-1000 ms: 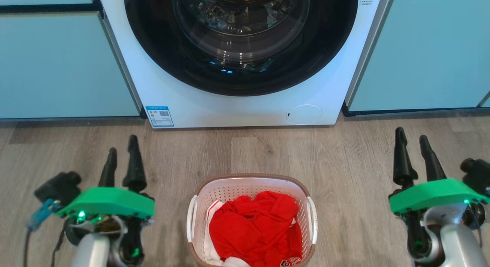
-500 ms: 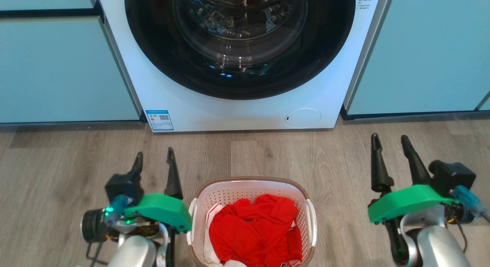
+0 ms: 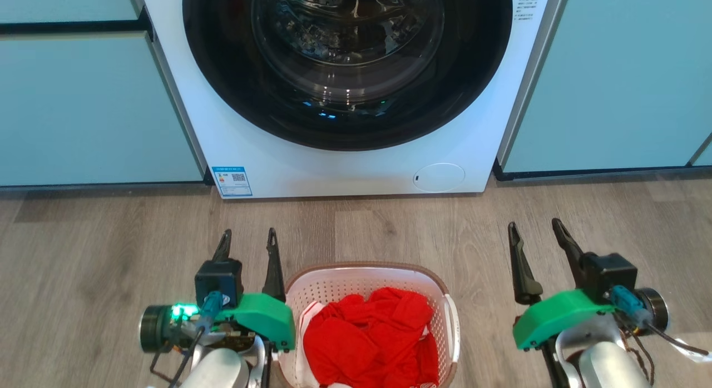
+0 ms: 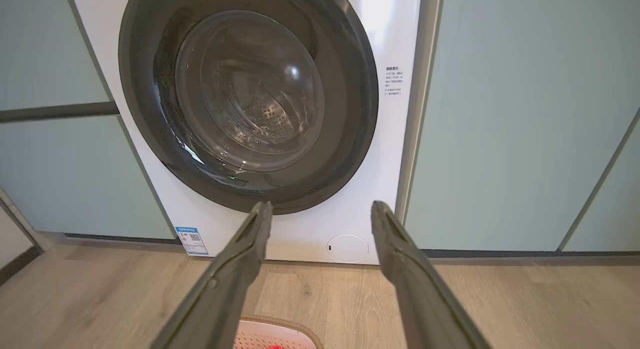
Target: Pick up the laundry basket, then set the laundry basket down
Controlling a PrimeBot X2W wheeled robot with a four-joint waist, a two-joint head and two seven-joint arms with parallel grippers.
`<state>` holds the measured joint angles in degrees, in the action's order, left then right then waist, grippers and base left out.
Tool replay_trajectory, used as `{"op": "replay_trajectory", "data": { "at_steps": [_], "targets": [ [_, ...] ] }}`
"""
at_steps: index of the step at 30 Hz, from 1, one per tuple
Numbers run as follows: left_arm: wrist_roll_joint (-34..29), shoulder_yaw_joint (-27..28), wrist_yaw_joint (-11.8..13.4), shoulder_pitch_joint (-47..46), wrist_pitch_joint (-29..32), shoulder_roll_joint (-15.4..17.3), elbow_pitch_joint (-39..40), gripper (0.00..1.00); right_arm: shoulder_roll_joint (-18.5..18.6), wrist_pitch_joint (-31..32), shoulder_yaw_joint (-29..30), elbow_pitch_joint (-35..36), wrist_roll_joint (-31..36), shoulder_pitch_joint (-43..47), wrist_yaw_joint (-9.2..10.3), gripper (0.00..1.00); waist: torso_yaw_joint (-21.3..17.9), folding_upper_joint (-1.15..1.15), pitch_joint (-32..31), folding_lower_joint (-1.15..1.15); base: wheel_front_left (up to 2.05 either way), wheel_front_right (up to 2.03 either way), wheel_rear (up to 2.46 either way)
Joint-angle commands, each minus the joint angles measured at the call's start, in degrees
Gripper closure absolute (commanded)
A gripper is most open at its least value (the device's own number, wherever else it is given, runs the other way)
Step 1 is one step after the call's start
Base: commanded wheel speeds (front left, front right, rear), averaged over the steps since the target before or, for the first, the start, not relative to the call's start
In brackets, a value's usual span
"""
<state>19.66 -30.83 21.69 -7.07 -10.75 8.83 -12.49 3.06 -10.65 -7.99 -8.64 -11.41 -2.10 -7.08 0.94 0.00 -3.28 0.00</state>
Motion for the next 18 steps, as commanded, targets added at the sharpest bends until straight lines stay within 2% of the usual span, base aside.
{"op": "replay_trajectory", "data": {
  "at_steps": [1, 3, 6, 8, 11, 18],
  "targets": [
    [-1.3, 2.1, 0.0, -3.4, -0.9, -0.3, 1.5, 0.0, 1.2, -1.1, -1.5, 1.1, 2.2, -2.9, -0.34, 0.0, 0.1, 0.0, -0.1, 0.0, 0.0, 0.0, 0.0],
    [-1.3, 2.9, -1.2, -3.0, -1.3, -1.1, 0.8, 0.0, 1.4, -1.4, -1.9, 0.6, 3.8, -3.1, -0.35, 0.0, 0.1, 0.0, -0.2, 0.0, 0.0, 0.0, 0.0],
    [-0.1, 4.9, -5.2, -2.3, -1.8, -2.8, 1.2, 0.0, 1.4, -1.9, -2.4, 0.1, 5.9, -3.4, -0.36, 0.0, 0.1, 0.0, -0.4, 0.0, 0.0, 0.0, 0.0],
    [-2.1, 6.1, -7.0, -2.2, -2.1, -3.2, 1.3, 0.0, 1.4, -2.3, -2.8, 0.1, 7.3, -3.5, -0.37, 0.0, 0.1, 0.0, -0.5, 0.0, 0.0, 0.0, 0.0],
    [-5.0, 7.8, -8.3, -1.7, -2.6, -4.1, 1.7, 0.0, 1.3, -2.8, -2.7, 0.2, 9.3, -3.7, -0.38, 0.0, 0.0, 0.0, -0.5, 0.0, 0.0, 0.0, 0.0],
    [-8.7, 12.7, -9.2, -0.5, -3.8, -5.7, 4.6, 0.0, 1.1, -3.9, -3.6, 1.4, 12.9, -3.8, -0.4, 0.0, 0.0, 0.0, -0.6, 0.0, 0.0, 0.0, 0.0]
  ]
}}
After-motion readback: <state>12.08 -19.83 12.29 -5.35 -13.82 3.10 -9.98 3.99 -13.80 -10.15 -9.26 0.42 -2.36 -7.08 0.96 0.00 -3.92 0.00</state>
